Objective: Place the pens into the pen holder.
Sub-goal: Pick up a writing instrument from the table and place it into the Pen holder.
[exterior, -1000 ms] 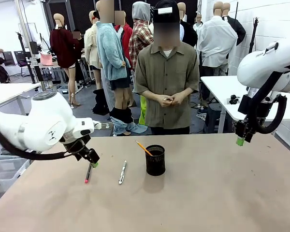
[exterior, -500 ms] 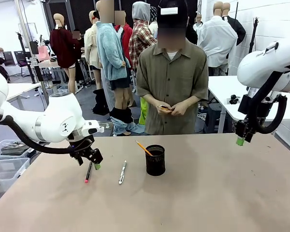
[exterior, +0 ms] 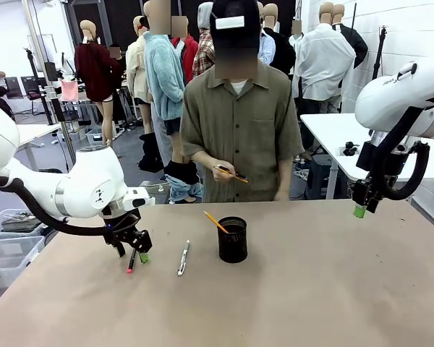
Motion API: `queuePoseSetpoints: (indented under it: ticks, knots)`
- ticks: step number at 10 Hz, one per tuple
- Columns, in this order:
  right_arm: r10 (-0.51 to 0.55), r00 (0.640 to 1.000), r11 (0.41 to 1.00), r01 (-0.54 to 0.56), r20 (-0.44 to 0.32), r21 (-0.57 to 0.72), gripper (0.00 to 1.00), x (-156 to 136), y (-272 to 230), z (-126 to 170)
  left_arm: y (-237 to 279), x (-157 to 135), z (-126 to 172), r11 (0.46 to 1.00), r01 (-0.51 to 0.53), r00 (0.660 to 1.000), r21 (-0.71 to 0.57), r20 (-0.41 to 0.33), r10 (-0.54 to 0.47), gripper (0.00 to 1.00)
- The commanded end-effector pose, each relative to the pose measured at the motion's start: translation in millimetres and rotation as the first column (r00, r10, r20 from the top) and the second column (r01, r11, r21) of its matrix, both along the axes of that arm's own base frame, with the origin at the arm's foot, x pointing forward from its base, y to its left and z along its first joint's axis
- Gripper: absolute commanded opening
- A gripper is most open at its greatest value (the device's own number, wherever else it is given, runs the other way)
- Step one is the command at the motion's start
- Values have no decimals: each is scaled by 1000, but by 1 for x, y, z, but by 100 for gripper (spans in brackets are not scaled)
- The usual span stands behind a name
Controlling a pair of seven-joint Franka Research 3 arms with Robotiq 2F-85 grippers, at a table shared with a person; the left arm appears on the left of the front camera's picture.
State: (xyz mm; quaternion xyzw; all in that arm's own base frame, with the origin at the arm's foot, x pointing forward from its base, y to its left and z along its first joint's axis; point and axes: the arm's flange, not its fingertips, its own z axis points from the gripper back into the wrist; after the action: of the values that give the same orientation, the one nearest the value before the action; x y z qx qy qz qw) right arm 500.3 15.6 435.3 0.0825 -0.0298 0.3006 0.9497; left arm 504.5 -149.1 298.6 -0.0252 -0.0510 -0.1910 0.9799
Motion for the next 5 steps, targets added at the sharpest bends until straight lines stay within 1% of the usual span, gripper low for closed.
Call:
queuePoseSetpoints:
  ticks: [1, 2, 3, 4, 5]
  knots:
    - [8, 1000, 1000, -8, 3, -2, 59, -3, -1, -2, 1, 7, 2, 1000, 12, 1000, -4, -25, -12, 42]
    - [8, 1000, 1000, -8, 3, -2, 59, -3, -1, -2, 2, 6, 3, 1000, 15, 999, -1, -29, -15, 22]
    - [8, 1000, 1000, -8, 3, -2, 59, -3, -1, -2, 5, 4, 8, 1000, 14, 1000, -1, -14, -14, 3]
    - [8, 1000, 1000, -8, 3, -2, 59, -3, -1, -2, 7, 4, 9, 1000, 27, 999, 8, -27, -26, 0]
    - [8, 1000, 1000, -8, 3, -2, 59, -3, -1, -2, 7, 3, 9, 999, 40, 998, 26, -40, -39, 0]
